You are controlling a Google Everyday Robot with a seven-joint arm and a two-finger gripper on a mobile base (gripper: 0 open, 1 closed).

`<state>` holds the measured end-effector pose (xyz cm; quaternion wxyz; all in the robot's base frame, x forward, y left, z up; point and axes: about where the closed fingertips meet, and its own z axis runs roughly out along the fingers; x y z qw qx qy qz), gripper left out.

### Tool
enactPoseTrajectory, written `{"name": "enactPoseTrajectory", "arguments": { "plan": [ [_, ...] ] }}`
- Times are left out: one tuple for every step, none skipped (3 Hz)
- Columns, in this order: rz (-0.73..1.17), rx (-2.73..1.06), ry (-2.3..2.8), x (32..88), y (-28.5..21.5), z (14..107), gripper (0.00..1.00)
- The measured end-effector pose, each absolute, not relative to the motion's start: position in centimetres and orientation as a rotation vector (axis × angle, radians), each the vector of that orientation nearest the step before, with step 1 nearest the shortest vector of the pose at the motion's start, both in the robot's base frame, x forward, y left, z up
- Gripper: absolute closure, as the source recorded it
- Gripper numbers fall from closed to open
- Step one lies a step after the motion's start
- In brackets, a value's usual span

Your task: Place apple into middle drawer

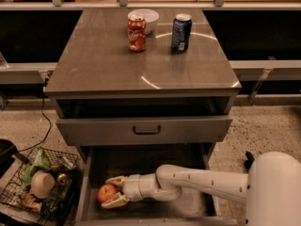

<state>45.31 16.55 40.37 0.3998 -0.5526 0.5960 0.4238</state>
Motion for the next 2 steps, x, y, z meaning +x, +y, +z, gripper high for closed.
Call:
{"name": "enactPoseTrajectory", "arguments": {
  "plan": [
    [1.074, -1.399, 1.507, 45.25, 16.63, 40.38, 0.00],
    [1.074, -1.399, 1.507, 45.25, 16.64, 40.38, 0.00]
  ]
}}
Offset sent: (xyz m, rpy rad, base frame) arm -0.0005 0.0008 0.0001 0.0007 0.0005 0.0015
